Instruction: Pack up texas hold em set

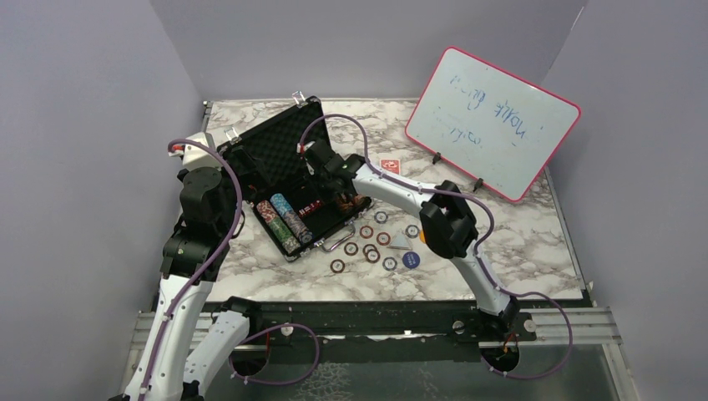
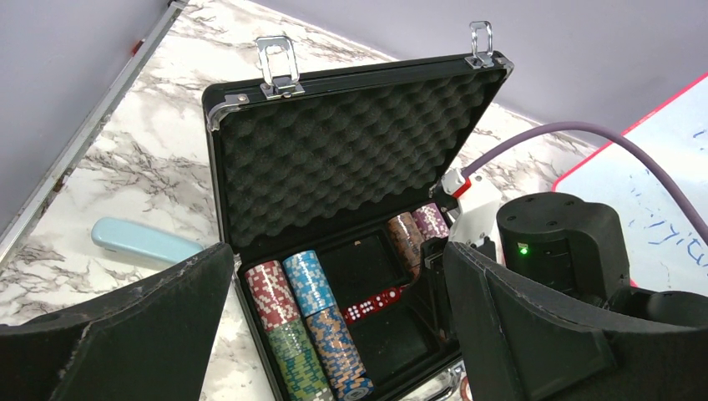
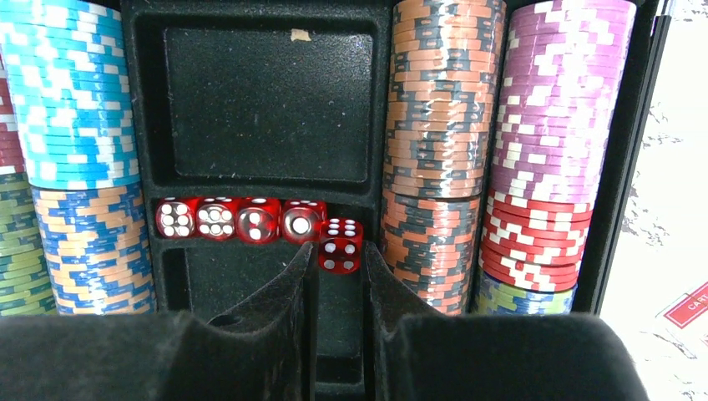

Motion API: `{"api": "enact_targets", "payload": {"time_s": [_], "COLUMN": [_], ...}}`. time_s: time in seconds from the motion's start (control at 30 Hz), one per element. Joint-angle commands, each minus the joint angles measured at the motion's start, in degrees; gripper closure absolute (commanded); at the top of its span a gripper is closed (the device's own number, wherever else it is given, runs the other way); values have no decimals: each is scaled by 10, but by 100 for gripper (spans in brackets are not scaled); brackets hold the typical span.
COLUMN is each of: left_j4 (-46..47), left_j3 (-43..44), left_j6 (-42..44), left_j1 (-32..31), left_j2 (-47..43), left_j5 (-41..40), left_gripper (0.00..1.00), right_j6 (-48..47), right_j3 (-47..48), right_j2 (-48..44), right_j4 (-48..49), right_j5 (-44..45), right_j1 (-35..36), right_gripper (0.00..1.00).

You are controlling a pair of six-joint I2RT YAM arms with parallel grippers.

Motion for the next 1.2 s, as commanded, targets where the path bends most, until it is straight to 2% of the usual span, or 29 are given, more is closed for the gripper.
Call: {"api": "enact_targets", "payload": {"time_s": [0.0, 0.3, 0.7, 1.0, 1.17], "left_j4": [1, -1, -3, -5, -4], "left_j3": [10, 4, 3, 0, 0], "left_j6": [0, -3, -4, -4, 5], "left_j1": [-2, -2, -2, -2, -2], "left_j2": [-8, -16, -20, -24, -24], "left_j5": [-12, -12, -13, -6, 6], "left_gripper": [1, 1, 1, 1, 1], "right_j6": [-1, -1, 11, 31, 49], "right_j3": [16, 18, 58, 64, 22], "right_j2": [25, 35, 17, -18, -70], "right_j4": [-5, -2, -32, -34, -12], "right_j5": [29, 54, 47, 42, 52], "right_j1": [6, 7, 8, 7, 6], "right_gripper": [80, 79, 63, 63, 63]}}
